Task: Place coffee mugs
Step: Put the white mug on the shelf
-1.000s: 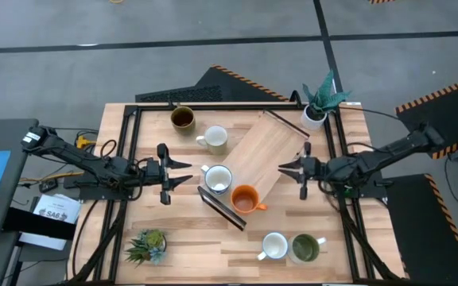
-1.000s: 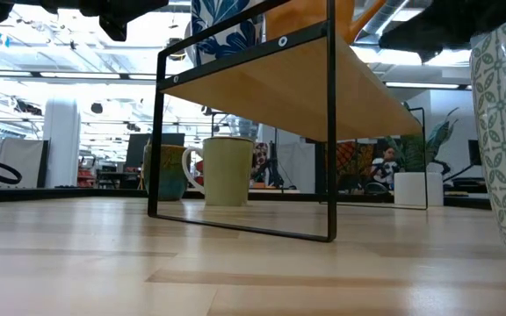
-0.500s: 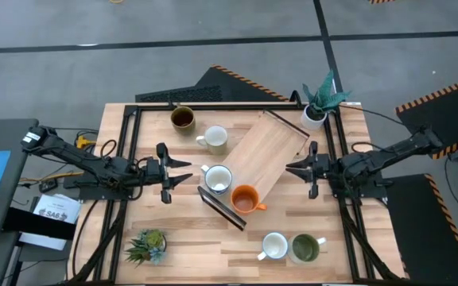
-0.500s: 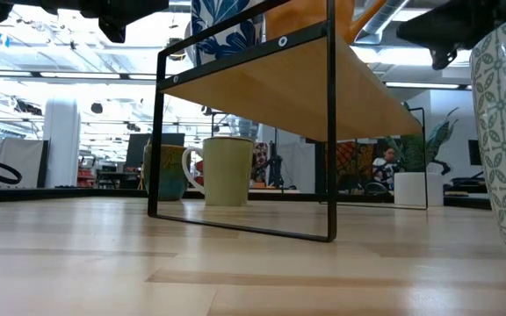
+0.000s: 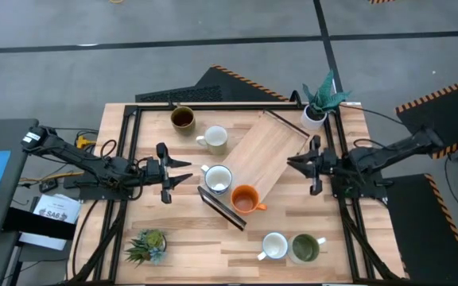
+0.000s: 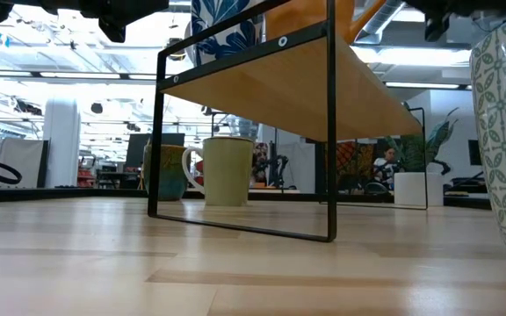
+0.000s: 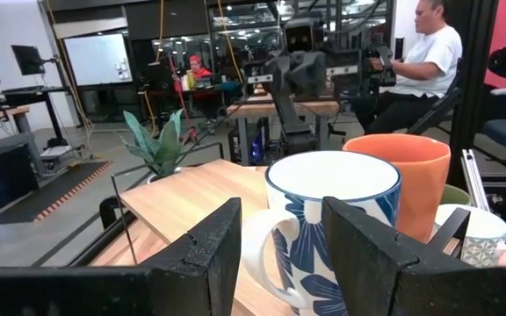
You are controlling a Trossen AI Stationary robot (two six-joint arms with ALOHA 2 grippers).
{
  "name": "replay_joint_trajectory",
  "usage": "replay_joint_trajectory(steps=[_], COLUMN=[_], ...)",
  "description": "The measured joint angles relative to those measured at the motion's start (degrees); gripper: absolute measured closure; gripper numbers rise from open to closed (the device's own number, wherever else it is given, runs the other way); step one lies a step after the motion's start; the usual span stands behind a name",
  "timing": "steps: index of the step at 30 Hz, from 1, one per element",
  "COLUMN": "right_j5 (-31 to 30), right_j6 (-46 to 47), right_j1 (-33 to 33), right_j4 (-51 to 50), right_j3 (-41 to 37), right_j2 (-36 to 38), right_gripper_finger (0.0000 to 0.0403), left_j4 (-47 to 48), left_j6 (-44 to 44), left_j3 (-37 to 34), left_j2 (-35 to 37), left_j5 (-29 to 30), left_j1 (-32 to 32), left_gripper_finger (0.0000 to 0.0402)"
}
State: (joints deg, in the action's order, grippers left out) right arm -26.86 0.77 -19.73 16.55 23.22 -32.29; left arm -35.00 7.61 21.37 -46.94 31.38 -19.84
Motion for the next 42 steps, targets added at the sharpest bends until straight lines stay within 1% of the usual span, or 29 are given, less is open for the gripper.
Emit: replay_joint_trajectory(steps=[2, 5, 8, 10, 12, 14, 16, 18, 20, 21, 22, 24, 28, 31, 35, 39, 42], right_j5=[-1.9, -6.3, -10.6, -11.2, -9.5, -5.8, -1.9, 2.1, 4.6, 4.7, 4.9, 7.0, 14.2, 17.3, 19.6, 25.3, 28.2], right_j6=[3.3, 8.2, 13.2, 16.6, 21.9, 28.0, 35.2, 42.2, 48.6, 51.3, 53.2, 55.1, 56.2, 54.8, 55.1, 53.4, 53.3], right_j1=[-1.5, -4.6, -8.6, -11.0, -13.2, -15.0, -16.5, -17.9, -19.4, -20.4, -21.4, -23.1, -24.5, -25.1, -25.3, -24.2, -23.5], right_j4=[-5.9, -16.9, -28.2, -35.5, -43.4, -51.7, -57.8, -62.0, -63.3, -63.2, -63.1, -63.7, -63.6, -64.0, -63.2, -62.9, -62.6], right_j3=[2.7, 8.2, 14.5, 18.9, 23.2, 26.6, 28.9, 29.7, 29.7, 29.5, 29.2, 29.1, 29.1, 29.1, 29.1, 29.1, 29.1], right_j2=[-0.2, -1.9, -5.1, -7.7, -10.4, -13.0, -15.5, -17.4, -19.2, -20.4, -21.6, -24.1, -29.3, -32.8, -37.3, -40.7, -42.4], right_gripper_finger=[0.0325, 0.032, 0.0303, 0.0286, 0.0269, 0.0255, 0.0246, 0.0242, 0.0241, 0.0242, 0.0242, 0.0243, 0.0245, 0.0245, 0.0245, 0.0245, 0.0245], left_j4=[0.0, 0.0, 0.1, 0.0, 0.0, 0.0, 0.0, 0.0, 0.0, 0.0, 0.0, 0.0, 0.0, 0.0, 0.0, 0.0, 0.0], left_j6=[0.1, 0.1, 0.1, 0.1, 0.1, 0.1, 0.1, 0.1, 0.1, 0.0, 0.0, 0.0, 0.0, 0.4, 0.8, 0.9, 0.9], left_j3=[0.0, 0.0, 0.0, 0.0, 0.0, 0.0, 0.0, 0.0, 0.0, 0.0, 0.0, 0.0, 0.0, 0.0, 0.0, 0.0, 0.0], left_j2=[0.0, 0.0, 0.0, 0.0, 0.0, 0.0, 0.0, 0.0, 0.0, 0.0, 0.0, 0.0, 0.0, 0.0, 0.0, 0.0, 0.0], left_j5=[0.0, 0.0, 0.1, 0.2, 0.2, 0.2, 0.2, 0.1, 0.1, 0.1, 0.1, 0.1, 0.1, 0.1, 0.1, 0.1, 0.1], left_j1=[0.0, 0.0, 0.0, 0.0, 0.0, 0.0, 0.0, 0.0, 0.0, 0.0, 0.0, 0.0, 0.0, 0.0, 0.0, 0.0, 0.0], left_gripper_finger=[0.0255, 0.0255, 0.0255, 0.0255, 0.0255, 0.0255, 0.0255, 0.0255, 0.0255, 0.0255, 0.0255, 0.0255, 0.0255, 0.0255, 0.0255, 0.0255, 0.0255])
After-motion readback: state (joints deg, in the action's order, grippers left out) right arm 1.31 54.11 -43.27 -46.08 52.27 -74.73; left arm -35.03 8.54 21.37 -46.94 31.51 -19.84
